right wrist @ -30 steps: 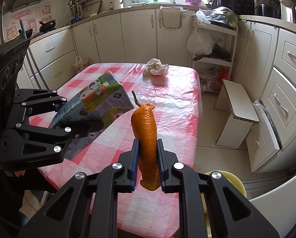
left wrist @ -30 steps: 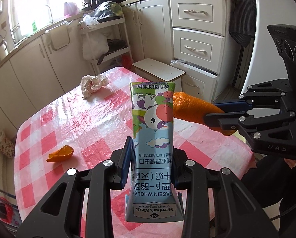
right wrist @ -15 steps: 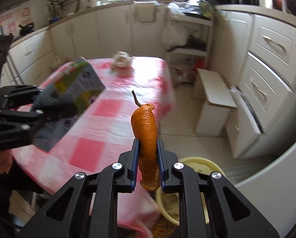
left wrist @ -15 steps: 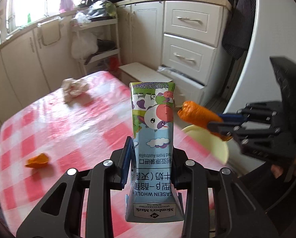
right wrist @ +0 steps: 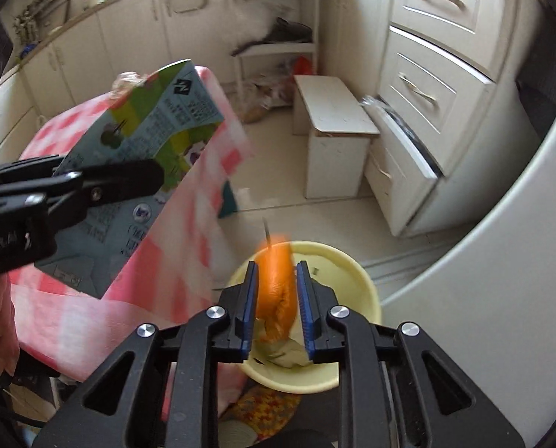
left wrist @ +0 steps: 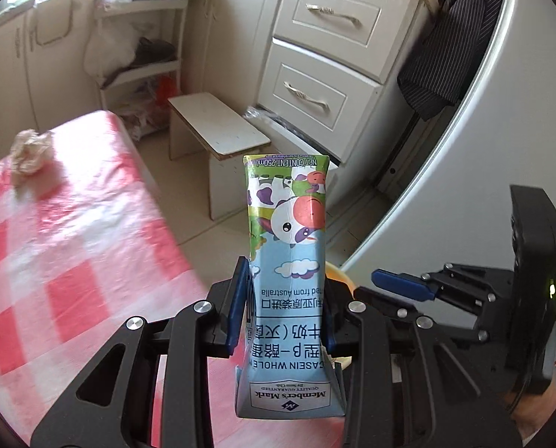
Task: Collect trash
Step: 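Open both tools over the yellow bin to drop carton and peel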
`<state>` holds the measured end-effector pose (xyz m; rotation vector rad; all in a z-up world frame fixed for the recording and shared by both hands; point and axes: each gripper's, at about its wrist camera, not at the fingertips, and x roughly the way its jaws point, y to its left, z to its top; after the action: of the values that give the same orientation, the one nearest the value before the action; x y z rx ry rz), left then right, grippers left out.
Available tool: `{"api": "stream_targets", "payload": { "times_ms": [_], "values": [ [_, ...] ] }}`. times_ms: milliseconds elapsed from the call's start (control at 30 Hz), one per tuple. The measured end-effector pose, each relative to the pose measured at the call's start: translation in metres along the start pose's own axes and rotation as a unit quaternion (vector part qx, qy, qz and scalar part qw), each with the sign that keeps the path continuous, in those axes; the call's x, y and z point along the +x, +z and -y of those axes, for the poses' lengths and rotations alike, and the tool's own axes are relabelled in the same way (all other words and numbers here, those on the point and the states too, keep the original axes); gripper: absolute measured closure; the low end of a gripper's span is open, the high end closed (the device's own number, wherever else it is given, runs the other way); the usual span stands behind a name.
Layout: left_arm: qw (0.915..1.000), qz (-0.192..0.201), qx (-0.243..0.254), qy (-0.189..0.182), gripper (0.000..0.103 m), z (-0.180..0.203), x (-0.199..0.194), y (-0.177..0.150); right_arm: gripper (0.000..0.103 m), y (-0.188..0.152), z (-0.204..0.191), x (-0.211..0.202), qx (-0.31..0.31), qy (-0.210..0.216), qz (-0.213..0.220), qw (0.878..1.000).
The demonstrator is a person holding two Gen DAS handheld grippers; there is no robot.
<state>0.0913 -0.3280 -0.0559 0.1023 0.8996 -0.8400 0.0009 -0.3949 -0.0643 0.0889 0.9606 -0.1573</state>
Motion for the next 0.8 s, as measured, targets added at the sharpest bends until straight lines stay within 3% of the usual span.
{"api": "stream_targets", "payload": {
  "times_ms": [167, 267, 333, 533, 800],
  "values": [
    [0.9991, -0.039, -0.01, -0.016, 0.07, 0.015, 0.037, 0.008, 0.074, -0.004, 0.029, -0.01, 0.048, -0.012, 0.015, 0.999],
    [0.9977, -0.064, -0.003, -0.022, 0.056, 0.028, 0.056, 0.007, 0.069, -0.004, 0.04, -0.02, 0.071, -0.012, 0.037, 0.997],
    [0.9978, -0.063, 0.002, -0.023, 0.053, 0.034, 0.059, 0.006, 0.067, -0.004, 0.043, -0.025, 0.078, -0.01, 0.046, 0.996],
    [0.9991, -0.043, -0.002, -0.007, 0.045, 0.026, 0.041, 0.001, 0.062, -0.003, 0.043, -0.026, 0.075, 0.007, 0.052, 0.996],
    [0.9972, -0.008, -0.016, 0.072, 0.032, -0.032, -0.011, -0.005, 0.061, -0.001, 0.016, -0.026, 0.043, 0.082, 0.046, 0.995]
  ]
}}
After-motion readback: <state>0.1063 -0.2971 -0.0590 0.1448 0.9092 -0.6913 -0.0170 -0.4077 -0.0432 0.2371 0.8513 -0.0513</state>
